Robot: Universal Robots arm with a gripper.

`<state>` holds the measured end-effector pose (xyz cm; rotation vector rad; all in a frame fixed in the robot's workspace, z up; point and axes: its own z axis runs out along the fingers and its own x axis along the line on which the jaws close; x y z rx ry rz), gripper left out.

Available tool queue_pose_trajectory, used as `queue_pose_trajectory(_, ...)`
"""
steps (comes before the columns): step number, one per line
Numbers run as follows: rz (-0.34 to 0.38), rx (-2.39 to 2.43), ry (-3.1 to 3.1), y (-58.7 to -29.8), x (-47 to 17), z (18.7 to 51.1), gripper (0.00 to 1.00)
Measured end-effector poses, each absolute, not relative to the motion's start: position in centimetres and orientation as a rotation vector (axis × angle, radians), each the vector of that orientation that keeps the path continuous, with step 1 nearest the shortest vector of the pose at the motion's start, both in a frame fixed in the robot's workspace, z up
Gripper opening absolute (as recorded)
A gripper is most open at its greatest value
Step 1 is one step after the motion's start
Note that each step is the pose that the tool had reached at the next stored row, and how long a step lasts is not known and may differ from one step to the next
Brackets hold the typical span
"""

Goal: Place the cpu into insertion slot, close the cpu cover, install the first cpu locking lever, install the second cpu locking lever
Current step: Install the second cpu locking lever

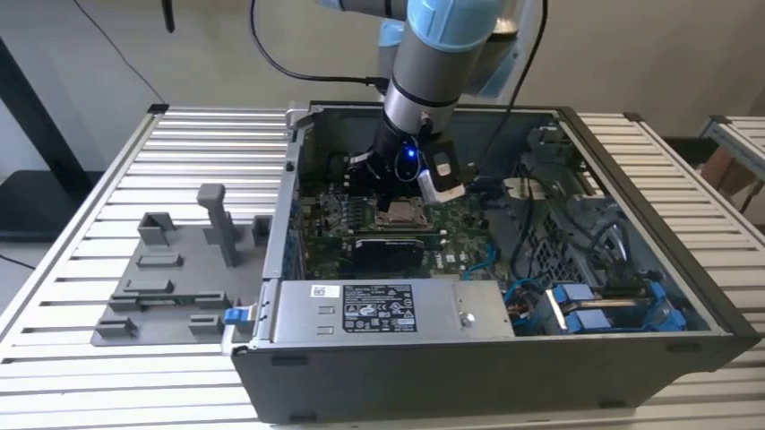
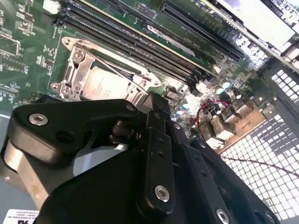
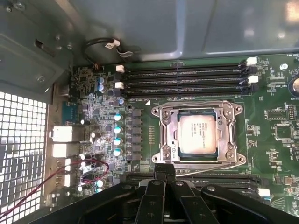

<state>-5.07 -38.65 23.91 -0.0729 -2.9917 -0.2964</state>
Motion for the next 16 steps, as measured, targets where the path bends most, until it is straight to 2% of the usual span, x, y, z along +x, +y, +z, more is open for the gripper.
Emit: queue_pose_trajectory(16, -0.296, -0.073, -2.992, -38.61, -5.66, 22.83, 0.11)
